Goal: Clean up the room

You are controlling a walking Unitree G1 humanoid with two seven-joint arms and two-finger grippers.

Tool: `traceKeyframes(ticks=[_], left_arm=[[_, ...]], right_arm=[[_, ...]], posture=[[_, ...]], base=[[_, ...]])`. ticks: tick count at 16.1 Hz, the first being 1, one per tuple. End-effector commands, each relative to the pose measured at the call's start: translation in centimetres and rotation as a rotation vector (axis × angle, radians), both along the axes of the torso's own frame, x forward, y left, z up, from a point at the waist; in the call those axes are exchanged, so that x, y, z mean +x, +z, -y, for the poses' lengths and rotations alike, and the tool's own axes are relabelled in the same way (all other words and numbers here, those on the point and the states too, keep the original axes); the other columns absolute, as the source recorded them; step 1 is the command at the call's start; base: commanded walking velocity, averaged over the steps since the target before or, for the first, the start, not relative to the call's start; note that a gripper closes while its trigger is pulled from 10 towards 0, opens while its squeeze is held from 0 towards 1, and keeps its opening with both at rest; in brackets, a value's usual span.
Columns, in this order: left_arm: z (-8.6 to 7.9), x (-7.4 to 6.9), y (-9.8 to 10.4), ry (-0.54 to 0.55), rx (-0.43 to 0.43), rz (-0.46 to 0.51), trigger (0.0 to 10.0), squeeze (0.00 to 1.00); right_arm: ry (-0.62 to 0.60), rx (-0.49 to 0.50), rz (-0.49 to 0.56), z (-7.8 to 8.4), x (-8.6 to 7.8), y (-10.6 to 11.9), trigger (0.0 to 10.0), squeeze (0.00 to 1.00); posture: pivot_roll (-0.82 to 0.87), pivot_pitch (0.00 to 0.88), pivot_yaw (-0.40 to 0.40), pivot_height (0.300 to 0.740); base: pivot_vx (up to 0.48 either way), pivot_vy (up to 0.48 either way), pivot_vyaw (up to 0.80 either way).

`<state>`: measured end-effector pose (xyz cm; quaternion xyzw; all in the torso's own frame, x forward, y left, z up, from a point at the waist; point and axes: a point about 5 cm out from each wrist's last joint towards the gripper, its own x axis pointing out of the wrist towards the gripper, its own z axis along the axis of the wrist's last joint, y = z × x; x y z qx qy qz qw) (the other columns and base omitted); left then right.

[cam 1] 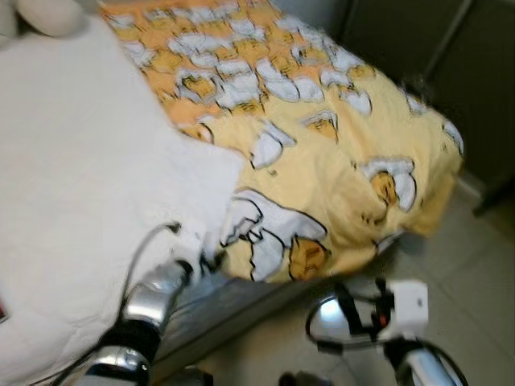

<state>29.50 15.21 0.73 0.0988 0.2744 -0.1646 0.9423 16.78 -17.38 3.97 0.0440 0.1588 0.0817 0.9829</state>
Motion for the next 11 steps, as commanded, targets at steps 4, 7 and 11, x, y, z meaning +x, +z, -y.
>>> traceKeyframes(ticks=[4, 7, 11], left_arm=[[0.2, 0.5, -0.6, 0.149, 0.037, 0.023, 10.0, 0.0], [0.2, 1.1, -0.2, 0.215, 0.008, 0.029, 10.0, 0.0], [2.1, 1.5, 0.2, 0.197, -0.184, 0.018, 0.0, 0.0]], right_arm=[[0.035, -0.006, -0.006, -0.5, -1.0, 0.2, 10.0, 0.0], [0.043, -0.014, -0.032, -1.2, -0.7, -1.1, 10.0, 0.0], [0.028, -0.009, -0.032, -1.6, 0.0, -1.5, 10.0, 0.0]], posture=[[-0.18, 0.27, -0.069, 0.736], [-0.19, 0.256, -0.061, 0.736], [-0.17, 0.212, -0.038, 0.736]], base=[[0.0, 0.0, 0.0], [0.0, 0.0, 0.0], [0.0, 0.0, 0.0]])
